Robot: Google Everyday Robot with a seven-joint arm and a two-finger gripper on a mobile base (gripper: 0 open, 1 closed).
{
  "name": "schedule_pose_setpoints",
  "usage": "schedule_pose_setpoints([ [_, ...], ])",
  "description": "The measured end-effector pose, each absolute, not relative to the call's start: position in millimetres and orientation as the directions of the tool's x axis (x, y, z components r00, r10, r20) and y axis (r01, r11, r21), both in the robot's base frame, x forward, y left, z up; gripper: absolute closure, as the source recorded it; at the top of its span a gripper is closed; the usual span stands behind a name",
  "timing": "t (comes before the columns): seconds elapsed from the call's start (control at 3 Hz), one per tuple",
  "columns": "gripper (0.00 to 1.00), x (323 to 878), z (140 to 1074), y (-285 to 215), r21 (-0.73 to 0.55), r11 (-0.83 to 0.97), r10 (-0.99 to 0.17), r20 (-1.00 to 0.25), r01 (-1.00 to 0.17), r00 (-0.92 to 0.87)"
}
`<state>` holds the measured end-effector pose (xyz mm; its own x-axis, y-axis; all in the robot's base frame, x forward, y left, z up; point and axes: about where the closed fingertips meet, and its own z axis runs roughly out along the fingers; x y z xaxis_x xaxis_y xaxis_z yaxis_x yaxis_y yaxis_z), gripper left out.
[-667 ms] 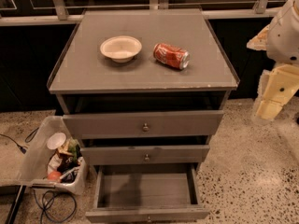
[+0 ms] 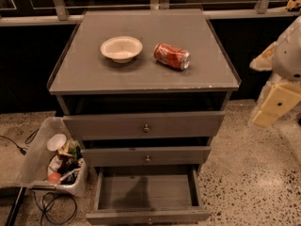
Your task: Close bottom drawer
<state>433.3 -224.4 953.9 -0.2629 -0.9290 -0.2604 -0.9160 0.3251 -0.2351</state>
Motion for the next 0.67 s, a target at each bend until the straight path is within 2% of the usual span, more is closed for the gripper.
schedule_pose_setpoints([
  [0.67,0.64,423,871,-231,-0.191,0.366,-0.883,-0.38,-0.911,-0.275],
])
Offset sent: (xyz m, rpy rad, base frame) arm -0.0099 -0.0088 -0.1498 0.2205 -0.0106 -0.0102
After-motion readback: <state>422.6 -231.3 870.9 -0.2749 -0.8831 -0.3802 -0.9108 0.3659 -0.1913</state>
